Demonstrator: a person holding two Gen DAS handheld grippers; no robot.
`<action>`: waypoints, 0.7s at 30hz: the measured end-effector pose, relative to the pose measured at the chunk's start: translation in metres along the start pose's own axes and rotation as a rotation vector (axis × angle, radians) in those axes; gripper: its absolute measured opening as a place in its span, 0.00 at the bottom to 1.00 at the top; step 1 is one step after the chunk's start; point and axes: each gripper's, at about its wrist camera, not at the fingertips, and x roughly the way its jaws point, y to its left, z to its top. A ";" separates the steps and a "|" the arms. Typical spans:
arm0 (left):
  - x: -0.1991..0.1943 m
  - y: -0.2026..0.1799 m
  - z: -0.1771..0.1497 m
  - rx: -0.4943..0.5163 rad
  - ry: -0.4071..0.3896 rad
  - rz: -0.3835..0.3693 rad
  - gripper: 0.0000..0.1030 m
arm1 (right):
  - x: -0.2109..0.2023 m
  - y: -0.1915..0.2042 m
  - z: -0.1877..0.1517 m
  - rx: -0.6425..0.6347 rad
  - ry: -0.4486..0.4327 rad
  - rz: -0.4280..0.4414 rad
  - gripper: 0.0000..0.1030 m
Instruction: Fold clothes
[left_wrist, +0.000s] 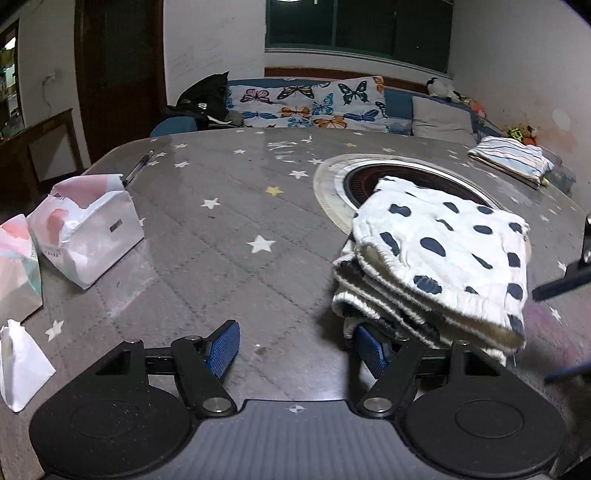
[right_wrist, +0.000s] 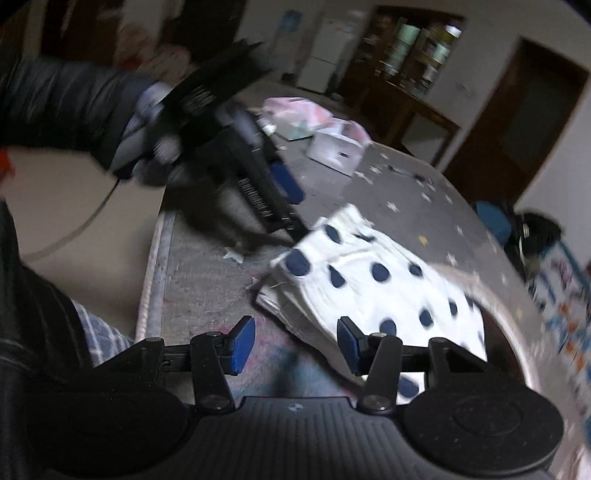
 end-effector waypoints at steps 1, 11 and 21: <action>-0.002 0.002 -0.001 -0.014 0.003 -0.004 0.70 | 0.004 0.004 0.002 -0.029 0.001 -0.008 0.48; -0.039 0.019 -0.015 -0.320 0.002 -0.116 0.77 | 0.037 0.024 0.008 -0.251 0.044 -0.065 0.40; -0.034 0.004 -0.018 -0.719 0.034 -0.291 0.84 | 0.033 0.015 0.007 -0.157 0.001 -0.071 0.21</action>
